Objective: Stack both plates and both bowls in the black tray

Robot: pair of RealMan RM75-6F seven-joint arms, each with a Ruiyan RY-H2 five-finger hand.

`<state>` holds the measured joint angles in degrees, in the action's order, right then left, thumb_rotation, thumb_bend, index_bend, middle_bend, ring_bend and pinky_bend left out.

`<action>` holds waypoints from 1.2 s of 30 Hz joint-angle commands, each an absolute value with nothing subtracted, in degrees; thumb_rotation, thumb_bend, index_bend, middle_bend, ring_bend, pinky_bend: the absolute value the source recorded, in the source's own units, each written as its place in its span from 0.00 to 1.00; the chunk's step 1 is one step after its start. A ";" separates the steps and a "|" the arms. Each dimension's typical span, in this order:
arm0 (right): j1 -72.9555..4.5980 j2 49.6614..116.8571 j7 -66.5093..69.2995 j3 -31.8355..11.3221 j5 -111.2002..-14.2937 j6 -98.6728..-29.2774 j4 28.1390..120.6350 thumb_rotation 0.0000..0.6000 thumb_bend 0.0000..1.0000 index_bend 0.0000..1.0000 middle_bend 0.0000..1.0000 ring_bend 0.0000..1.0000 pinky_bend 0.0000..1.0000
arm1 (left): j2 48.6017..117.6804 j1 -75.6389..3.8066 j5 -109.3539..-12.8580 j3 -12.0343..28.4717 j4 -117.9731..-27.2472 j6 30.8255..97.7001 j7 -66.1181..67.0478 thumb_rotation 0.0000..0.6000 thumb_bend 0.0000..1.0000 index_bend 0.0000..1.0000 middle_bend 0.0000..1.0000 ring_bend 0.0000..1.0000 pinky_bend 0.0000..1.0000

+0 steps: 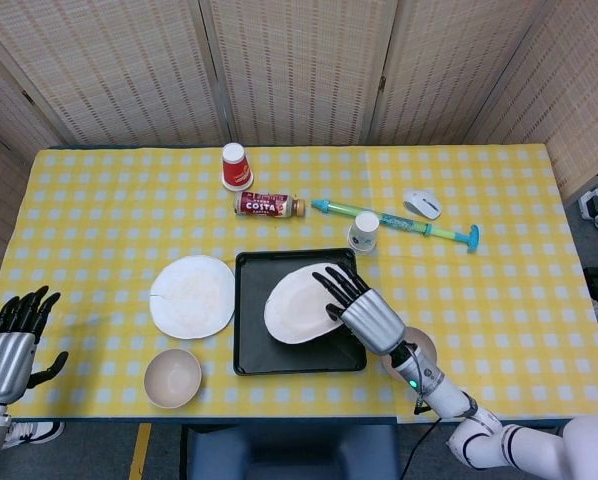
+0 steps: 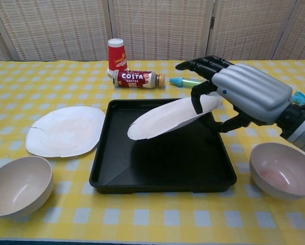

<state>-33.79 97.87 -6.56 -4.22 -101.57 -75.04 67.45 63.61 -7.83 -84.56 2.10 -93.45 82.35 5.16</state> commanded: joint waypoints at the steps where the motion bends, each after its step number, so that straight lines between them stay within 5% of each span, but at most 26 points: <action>1: -35.21 99.66 -6.90 -4.40 -101.38 -73.57 65.38 1.00 0.45 0.63 0.08 0.04 0.00 | 63.39 -7.68 -84.28 2.32 -93.31 82.54 4.73 1.00 0.34 0.05 0.05 0.00 0.05; 13: -38.20 105.57 -4.88 -5.00 -98.23 -70.00 58.21 1.00 0.45 0.62 0.07 0.02 0.00 | 63.11 -7.78 -84.54 2.11 -93.46 81.98 3.95 1.00 0.34 0.05 0.05 0.00 0.05; 19: -38.31 106.21 -5.20 -4.42 -97.11 -69.06 57.53 1.00 0.45 0.42 0.01 0.00 0.00 | 62.82 -7.72 -84.59 2.16 -93.52 82.05 3.44 1.00 0.34 0.05 0.05 0.00 0.05; 23: -38.62 104.81 -8.19 -4.80 -94.85 -66.01 61.16 1.00 0.44 0.26 0.00 0.00 0.00 | 62.57 -7.69 -84.90 1.95 -93.55 81.96 3.03 1.00 0.34 0.05 0.05 0.00 0.05; 29: -39.18 101.24 -14.75 -5.64 -92.69 -63.37 68.95 1.00 0.28 0.17 0.00 0.00 0.00 | 61.98 -7.93 -85.14 1.58 -93.83 81.06 2.32 1.00 0.34 0.06 0.05 0.00 0.05; 36: -38.53 94.82 -21.84 -5.53 -85.13 -56.26 81.47 1.00 0.26 0.10 0.00 0.00 0.00 | 62.21 -8.17 -84.63 1.85 -93.86 80.68 2.52 1.00 0.34 0.06 0.05 0.00 0.02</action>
